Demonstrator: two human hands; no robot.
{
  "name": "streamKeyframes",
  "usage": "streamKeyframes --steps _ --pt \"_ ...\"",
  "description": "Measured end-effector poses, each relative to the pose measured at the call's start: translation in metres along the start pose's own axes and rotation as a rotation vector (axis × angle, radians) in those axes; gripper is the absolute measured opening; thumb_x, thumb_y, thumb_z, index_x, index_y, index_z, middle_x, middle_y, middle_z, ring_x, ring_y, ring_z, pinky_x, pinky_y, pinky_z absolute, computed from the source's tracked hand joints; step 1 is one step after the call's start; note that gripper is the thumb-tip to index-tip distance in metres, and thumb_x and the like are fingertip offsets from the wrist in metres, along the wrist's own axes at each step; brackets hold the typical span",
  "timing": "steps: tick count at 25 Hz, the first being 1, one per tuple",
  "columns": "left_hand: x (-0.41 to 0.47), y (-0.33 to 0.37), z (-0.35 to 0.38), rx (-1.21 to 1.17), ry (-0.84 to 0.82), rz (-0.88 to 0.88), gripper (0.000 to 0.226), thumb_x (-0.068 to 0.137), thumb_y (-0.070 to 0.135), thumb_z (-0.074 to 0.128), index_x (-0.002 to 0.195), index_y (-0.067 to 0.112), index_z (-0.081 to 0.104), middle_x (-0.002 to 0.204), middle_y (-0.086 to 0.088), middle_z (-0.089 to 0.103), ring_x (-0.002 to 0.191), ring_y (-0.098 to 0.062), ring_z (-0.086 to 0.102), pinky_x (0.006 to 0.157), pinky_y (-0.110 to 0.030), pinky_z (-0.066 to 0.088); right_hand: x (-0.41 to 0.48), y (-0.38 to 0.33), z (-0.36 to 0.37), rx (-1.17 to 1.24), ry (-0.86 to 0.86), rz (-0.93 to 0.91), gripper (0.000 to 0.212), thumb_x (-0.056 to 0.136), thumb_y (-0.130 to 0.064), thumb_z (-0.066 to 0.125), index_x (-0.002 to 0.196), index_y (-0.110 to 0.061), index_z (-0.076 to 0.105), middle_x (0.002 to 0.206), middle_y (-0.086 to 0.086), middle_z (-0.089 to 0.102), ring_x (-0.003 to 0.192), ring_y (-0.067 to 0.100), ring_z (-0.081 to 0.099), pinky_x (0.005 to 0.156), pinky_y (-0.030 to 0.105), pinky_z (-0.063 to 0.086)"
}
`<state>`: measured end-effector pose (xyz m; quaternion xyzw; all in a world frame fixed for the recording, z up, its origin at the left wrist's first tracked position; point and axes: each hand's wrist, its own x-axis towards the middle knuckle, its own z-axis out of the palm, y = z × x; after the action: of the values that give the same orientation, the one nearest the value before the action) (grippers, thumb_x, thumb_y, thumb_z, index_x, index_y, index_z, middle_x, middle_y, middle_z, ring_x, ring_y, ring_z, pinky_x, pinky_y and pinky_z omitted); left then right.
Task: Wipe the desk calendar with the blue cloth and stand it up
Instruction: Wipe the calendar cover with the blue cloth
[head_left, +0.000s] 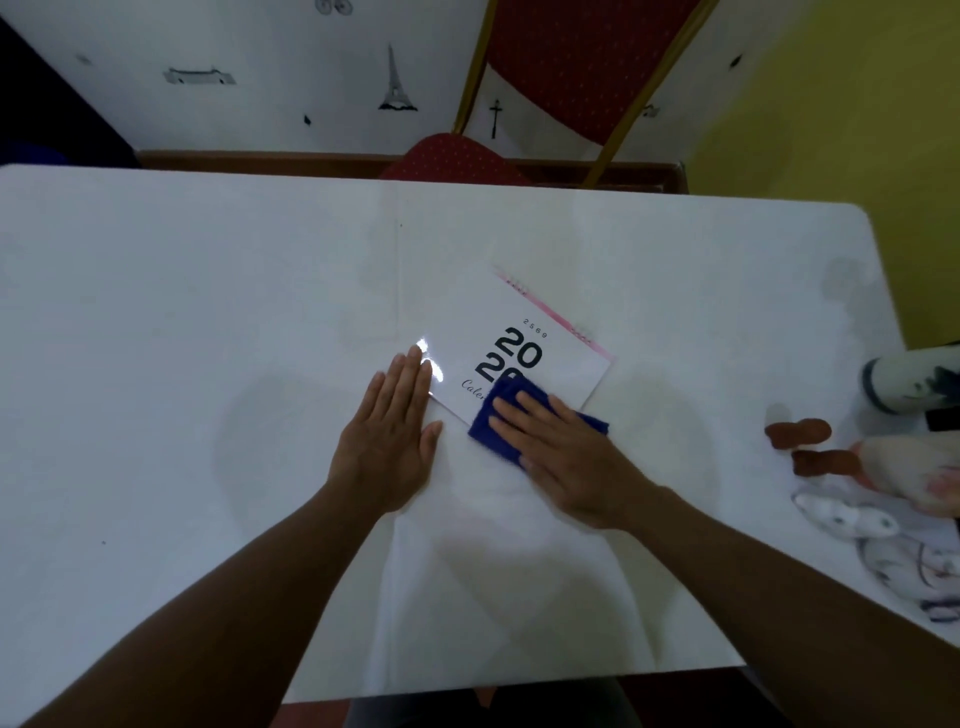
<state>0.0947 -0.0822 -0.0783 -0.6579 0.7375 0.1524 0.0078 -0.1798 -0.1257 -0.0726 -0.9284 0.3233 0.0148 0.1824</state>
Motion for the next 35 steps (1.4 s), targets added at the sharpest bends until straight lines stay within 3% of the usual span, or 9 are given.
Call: streamKeyframes --steps 3,6,8,11,19,24,28,32,35 --pt "-0.001 0.002 -0.001 0.005 0.025 0.005 0.068 0.103 0.042 0.015 0.159 0.004 0.004 0.169 -0.015 -0.001 0.157 -0.028 0.0 0.126 -0.046 0.017 0.014 0.034 -0.018 0.134 0.107 0.275 0.054 0.105 -0.017 0.04 0.159 -0.016 0.032 0.168 0.0 0.023 0.157 0.019 0.01 0.127 0.05 0.011" --pt "0.0 0.001 -0.003 0.006 0.021 0.004 0.068 0.103 0.043 0.013 0.159 0.004 0.004 0.169 -0.016 -0.001 0.157 -0.028 0.0 0.126 -0.046 0.017 0.052 0.023 -0.023 0.176 0.148 0.539 0.057 0.105 -0.013 0.041 0.16 -0.013 0.027 0.17 0.004 0.02 0.157 0.028 0.011 0.126 0.054 0.011" --pt "-0.001 0.001 -0.002 0.007 0.002 -0.001 0.069 0.103 0.045 0.009 0.159 0.005 0.001 0.169 -0.015 -0.004 0.157 -0.027 -0.003 0.126 -0.046 0.016 0.06 -0.012 -0.007 0.104 0.129 0.45 0.058 0.103 -0.015 0.04 0.16 -0.012 0.025 0.169 0.006 0.023 0.156 0.032 0.016 0.125 0.053 0.015" --pt "0.0 0.002 -0.002 -0.005 -0.023 -0.019 0.068 0.103 0.046 0.006 0.159 0.008 -0.005 0.169 -0.013 -0.01 0.157 -0.025 -0.009 0.127 -0.045 0.014 0.053 -0.043 0.007 0.07 0.028 0.224 0.056 0.106 -0.022 0.033 0.161 -0.016 0.02 0.17 0.003 0.02 0.157 0.025 0.013 0.127 0.049 0.015" --pt "0.001 0.002 -0.004 -0.009 -0.019 -0.009 0.069 0.103 0.046 0.008 0.159 0.007 -0.001 0.169 -0.013 -0.007 0.157 -0.026 -0.006 0.127 -0.046 0.014 0.16 0.011 -0.029 0.064 0.077 0.355 0.057 0.109 -0.024 0.03 0.163 -0.016 0.011 0.172 0.002 0.009 0.158 0.026 0.004 0.127 0.052 0.009" --pt "0.001 0.002 -0.002 -0.011 -0.038 -0.027 0.068 0.102 0.047 0.003 0.158 0.009 -0.008 0.168 -0.012 -0.013 0.156 -0.025 -0.013 0.128 -0.045 0.01 0.086 -0.036 0.001 0.035 0.107 0.245 0.057 0.108 -0.024 0.036 0.162 -0.015 0.018 0.17 0.004 0.019 0.158 0.026 0.012 0.126 0.052 0.018" --pt "0.001 0.001 -0.001 0.012 -0.029 -0.008 0.068 0.102 0.045 0.002 0.158 0.007 -0.007 0.168 -0.013 -0.014 0.156 -0.026 -0.012 0.127 -0.045 0.012 0.038 0.0 -0.011 0.126 -0.024 -0.039 0.058 0.104 -0.018 0.043 0.16 -0.021 0.029 0.169 -0.005 0.024 0.158 0.015 0.01 0.128 0.042 0.005" --pt "0.001 0.001 -0.001 0.002 0.0 0.003 0.068 0.104 0.043 0.013 0.159 0.005 0.0 0.169 -0.014 -0.005 0.157 -0.027 -0.004 0.126 -0.046 0.016 0.074 0.052 -0.04 0.176 0.008 0.188 0.058 0.104 -0.01 0.044 0.16 -0.018 0.03 0.169 -0.002 0.021 0.158 0.02 0.01 0.127 0.049 0.007" --pt "0.0 0.0 0.0 -0.01 0.014 0.011 0.067 0.104 0.042 0.016 0.159 0.005 0.003 0.169 -0.015 -0.002 0.157 -0.028 -0.001 0.126 -0.047 0.017 0.088 0.031 -0.026 0.129 0.095 0.325 0.057 0.106 -0.016 0.041 0.161 -0.017 0.025 0.17 0.0 0.017 0.158 0.023 0.01 0.126 0.051 0.009"
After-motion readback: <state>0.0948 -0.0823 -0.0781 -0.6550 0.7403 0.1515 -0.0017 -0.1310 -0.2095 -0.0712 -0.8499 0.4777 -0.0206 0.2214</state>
